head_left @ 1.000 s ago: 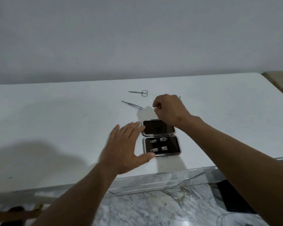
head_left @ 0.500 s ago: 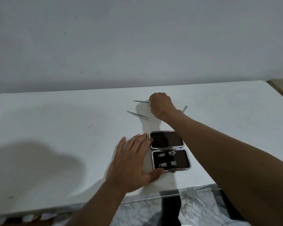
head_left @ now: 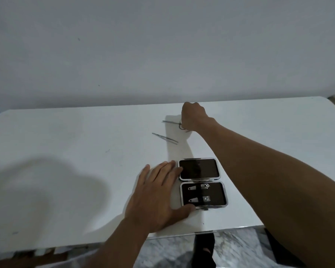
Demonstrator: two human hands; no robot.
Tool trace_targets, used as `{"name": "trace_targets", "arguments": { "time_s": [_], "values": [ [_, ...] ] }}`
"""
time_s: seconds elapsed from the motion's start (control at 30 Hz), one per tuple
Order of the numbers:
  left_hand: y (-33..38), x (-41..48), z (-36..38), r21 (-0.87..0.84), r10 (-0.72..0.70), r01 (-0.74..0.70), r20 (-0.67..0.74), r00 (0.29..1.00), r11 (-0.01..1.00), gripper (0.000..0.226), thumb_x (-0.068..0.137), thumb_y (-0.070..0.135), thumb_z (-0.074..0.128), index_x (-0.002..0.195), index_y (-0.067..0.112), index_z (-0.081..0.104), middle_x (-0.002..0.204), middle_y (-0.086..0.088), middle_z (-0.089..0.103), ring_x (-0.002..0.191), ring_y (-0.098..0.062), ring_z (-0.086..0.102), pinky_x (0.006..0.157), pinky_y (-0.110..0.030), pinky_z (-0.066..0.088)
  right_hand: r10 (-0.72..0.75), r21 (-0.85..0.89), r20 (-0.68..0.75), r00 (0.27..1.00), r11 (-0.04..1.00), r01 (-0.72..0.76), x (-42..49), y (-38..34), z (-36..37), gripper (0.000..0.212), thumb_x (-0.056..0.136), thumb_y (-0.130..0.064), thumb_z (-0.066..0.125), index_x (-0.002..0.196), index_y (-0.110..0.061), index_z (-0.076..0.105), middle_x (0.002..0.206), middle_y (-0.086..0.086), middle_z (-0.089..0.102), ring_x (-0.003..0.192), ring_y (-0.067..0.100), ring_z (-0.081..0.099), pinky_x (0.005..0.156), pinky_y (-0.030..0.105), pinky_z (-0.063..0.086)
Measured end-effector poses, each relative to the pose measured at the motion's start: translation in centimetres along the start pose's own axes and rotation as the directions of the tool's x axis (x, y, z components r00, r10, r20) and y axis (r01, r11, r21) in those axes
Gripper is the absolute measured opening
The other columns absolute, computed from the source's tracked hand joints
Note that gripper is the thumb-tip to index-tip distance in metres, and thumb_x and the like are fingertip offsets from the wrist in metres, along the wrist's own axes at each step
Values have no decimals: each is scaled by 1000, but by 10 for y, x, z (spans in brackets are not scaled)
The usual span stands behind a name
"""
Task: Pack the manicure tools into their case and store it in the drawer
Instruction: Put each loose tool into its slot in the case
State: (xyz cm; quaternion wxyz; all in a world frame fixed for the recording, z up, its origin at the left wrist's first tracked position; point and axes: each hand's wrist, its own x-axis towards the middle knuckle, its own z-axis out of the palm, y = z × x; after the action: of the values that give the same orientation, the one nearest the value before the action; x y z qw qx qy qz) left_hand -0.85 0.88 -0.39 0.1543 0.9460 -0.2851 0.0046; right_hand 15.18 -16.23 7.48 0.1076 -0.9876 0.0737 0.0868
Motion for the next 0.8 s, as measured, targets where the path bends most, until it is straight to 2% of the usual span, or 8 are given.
{"name": "trace_targets", "arguments": {
  "time_s": [0.07,0.1,0.2,0.27,0.37,0.47,0.57,0.8],
  "values": [
    [0,-1,0,-14,4,-4,-11,1000,1000,93,75,87,37,146,27,38,156,7,35,144,-13,28,118,-50,21,-29,-16,-17,999,999,29,-3,-1,3,32,84,0,55,64,-10,32,67,6,40,80,31,48,69,29,37],
    [-1,-1,0,-27,5,-6,-18,1000,1000,93,75,88,37,146,27,38,156,7,34,144,-13,28,118,-50,20,-54,-25,-35,998,998,54,-5,-1,6,28,83,-1,56,66,-8,36,72,9,50,82,35,53,69,30,37],
    [-1,-2,0,-49,7,-9,-27,1000,999,92,75,87,38,146,29,36,157,8,32,145,-11,24,120,-49,16,-100,-5,-107,989,995,100,-12,6,9,4,81,-6,60,83,-2,59,96,18,68,91,37,64,69,30,42],
    [-1,-3,0,-44,7,-8,-24,1000,999,91,75,86,40,147,31,33,157,9,30,146,-11,21,120,-48,14,-114,20,-134,984,993,118,-23,17,7,12,80,-7,61,87,1,68,92,17,71,89,36,65,72,31,48],
    [0,-3,-1,-32,6,-7,-16,1000,999,89,76,85,40,147,32,31,158,10,28,146,-10,20,121,-47,12,-126,39,-158,979,990,134,-53,38,-2,13,80,-7,62,86,1,70,87,17,73,86,36,65,77,37,56],
    [1,-4,-3,-17,1,-1,4,1000,1000,88,77,85,39,147,33,29,158,10,27,146,-10,19,121,-47,11,-125,54,-156,980,989,135,-92,59,-11,14,81,-8,61,88,-4,73,89,15,74,86,36,65,74,33,53],
    [3,-4,-3,-19,11,-11,7,1000,1000,88,77,85,38,147,32,29,158,8,29,146,-11,21,120,-47,13,-129,31,-127,983,990,134,-134,78,-18,15,83,-10,60,90,-8,73,92,11,75,89,32,65,70,26,43],
    [-2,-4,4,-10,20,-20,-27,999,1000,88,78,85,37,147,30,30,157,7,31,145,-13,24,120,-47,14,-170,-43,-6,985,985,170,-180,105,-8,17,84,-10,60,96,-10,73,100,11,73,97,31,64,79,33,49]
  ]
}}
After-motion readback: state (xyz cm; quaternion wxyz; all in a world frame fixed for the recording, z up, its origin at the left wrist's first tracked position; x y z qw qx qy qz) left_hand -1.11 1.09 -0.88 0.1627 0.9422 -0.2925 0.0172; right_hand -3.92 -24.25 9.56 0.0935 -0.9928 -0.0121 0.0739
